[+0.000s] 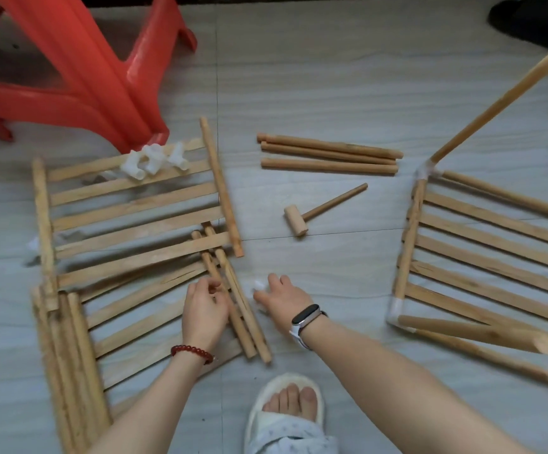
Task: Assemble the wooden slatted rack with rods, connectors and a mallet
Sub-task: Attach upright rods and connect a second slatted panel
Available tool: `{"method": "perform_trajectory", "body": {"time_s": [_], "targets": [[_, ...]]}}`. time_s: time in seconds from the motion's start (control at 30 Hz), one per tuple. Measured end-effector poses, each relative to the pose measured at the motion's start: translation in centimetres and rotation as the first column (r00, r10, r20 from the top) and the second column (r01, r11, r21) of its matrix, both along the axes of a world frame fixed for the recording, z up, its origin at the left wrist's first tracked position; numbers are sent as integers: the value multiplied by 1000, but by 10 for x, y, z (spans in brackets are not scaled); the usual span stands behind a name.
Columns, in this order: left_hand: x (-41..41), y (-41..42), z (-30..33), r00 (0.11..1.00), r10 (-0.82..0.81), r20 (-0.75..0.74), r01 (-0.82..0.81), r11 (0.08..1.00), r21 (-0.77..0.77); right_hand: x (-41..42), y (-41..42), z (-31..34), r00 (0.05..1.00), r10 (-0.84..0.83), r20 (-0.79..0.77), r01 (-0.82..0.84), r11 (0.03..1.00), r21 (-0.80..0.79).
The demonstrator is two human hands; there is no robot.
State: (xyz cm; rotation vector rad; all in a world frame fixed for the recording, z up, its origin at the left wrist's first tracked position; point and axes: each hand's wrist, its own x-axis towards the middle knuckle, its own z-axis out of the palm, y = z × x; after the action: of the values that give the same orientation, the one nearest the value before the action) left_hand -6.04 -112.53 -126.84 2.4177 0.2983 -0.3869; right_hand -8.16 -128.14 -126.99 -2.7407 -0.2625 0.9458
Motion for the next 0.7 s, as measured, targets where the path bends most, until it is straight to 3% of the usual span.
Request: {"method": "perform_trajectory", "body": {"time_s": [0.13, 0.23, 0.4, 0.57, 0.7], "targets": [[3, 6, -5, 1000, -5, -11, 5, 1000, 3, -1, -13, 4, 968, -235, -82, 243, 965, 95], [5, -6, 0, 1000, 0, 0, 0, 999, -41, 13, -27, 30, 914, -404, -34, 404, 902, 149], [12, -54, 32, 994, -107, -23, 95, 950, -298, 57, -62, 111, 821, -567, 65, 533, 803, 266], [10, -118, 108, 912, -410, 15, 353, 764, -540, 35, -124, 223, 621, -783, -31, 662, 502, 557], [-15, -166, 168, 679, -729, 82, 618, 508, -600, -36, -178, 269, 442, -872, -210, 759, 239, 605]]}}
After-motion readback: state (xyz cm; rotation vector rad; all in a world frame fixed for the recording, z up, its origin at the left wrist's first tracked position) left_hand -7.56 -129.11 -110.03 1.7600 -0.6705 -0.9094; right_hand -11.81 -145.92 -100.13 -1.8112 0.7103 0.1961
